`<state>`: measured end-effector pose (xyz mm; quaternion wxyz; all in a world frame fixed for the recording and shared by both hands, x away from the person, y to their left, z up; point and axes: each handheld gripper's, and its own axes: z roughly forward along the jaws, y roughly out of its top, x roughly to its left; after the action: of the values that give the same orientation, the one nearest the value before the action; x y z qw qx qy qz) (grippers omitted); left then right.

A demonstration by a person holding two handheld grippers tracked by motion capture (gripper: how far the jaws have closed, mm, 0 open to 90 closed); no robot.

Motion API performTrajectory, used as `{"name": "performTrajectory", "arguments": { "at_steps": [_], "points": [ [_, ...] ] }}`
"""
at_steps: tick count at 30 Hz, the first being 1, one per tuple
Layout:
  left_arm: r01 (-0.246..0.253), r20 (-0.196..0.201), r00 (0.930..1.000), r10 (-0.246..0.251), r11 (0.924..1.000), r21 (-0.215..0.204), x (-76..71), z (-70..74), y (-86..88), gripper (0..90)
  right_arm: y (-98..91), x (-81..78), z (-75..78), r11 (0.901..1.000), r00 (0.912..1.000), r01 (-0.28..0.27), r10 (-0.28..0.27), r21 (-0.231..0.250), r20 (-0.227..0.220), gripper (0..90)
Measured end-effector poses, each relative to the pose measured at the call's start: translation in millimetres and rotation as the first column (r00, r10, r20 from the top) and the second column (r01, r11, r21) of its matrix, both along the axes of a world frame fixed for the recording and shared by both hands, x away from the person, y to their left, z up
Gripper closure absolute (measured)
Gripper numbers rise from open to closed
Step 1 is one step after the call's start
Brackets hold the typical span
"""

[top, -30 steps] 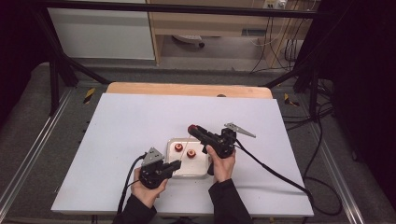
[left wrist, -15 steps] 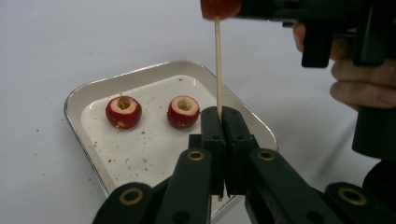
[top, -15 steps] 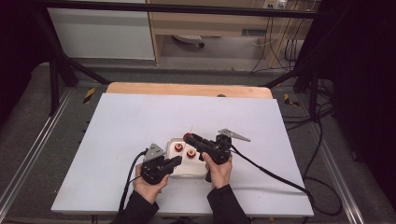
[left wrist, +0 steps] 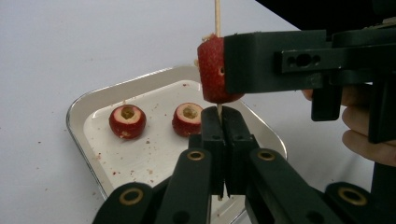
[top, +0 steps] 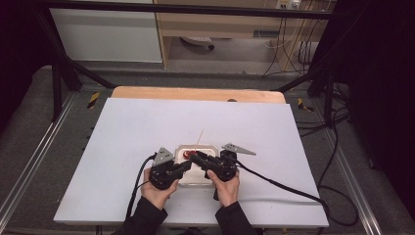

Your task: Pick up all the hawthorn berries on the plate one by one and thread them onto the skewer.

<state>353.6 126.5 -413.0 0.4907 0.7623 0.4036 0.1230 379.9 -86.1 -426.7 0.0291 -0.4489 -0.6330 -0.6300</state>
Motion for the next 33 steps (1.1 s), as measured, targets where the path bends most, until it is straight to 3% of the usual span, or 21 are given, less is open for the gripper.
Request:
{"name": "performTrajectory", "arguments": {
  "at_steps": [4,10,13,15,17,24,30,31,33],
  "points": [
    [0.016,0.005,0.9999,-0.016,0.9999,-0.005,-1.3,-0.4,2.0,88.5,-0.6,-0.4,0.6,1.0,1.0,-0.005,0.005,-0.008,0.001,60.7],
    [0.031,0.014,0.9994,-0.031,0.9994,0.015,-5.8,-1.7,13.3,88.5,-14.1,-1.2,9.5,0.9979,0.9986,0.03,-0.027,-0.057,0.044,46.9],
    [0.045,0.013,0.9989,-0.045,0.9981,0.043,-8.2,-2.9,21.7,88.5,-24.6,-0.3,11.0,0.9933,0.9988,0.034,-0.03,-0.111,0.039,37.6],
    [0.047,0.012,0.9988,-0.047,0.9977,0.049,-9.1,-4.0,26.2,88.5,-32.3,1.9,9.2,0.9855,0.9999,0.007,-0.005,-0.17,0.014,29.2],
    [0.055,0.007,0.9985,-0.055,0.9968,0.058,-10.0,-5.3,31.2,88.5,-33.8,2.6,8.4,0.9816,1.0,-0.005,0.006,-0.191,0.007,26.0],
    [0.074,-0.009,0.9973,-0.073,0.9921,0.102,-15.0,-10.5,49.3,88.4,-39.2,4.7,6.2,0.9356,0.9986,-0.045,0.052,-0.35,0.012,10.4],
    [0.081,-0.018,0.9967,-0.079,0.9899,0.117,-20.9,-14.0,67.7,88.4,-43.3,7.1,8.2,0.8922,0.9956,-0.086,0.094,-0.443,-0.004,8.9],
    [0.08,-0.021,0.9967,-0.078,0.9899,0.117,-21.5,-14.6,71.1,88.4,-43.5,7.6,9.1,0.8839,0.995,-0.092,0.099,-0.459,-0.008,8.1],
    [0.082,-0.027,0.9965,-0.079,0.9894,0.12,-23.2,-15.7,77.8,88.4,-43.4,9.6,11.3,0.8562,0.9934,-0.107,0.113,-0.505,-0.017,7.1]
  ]
}}
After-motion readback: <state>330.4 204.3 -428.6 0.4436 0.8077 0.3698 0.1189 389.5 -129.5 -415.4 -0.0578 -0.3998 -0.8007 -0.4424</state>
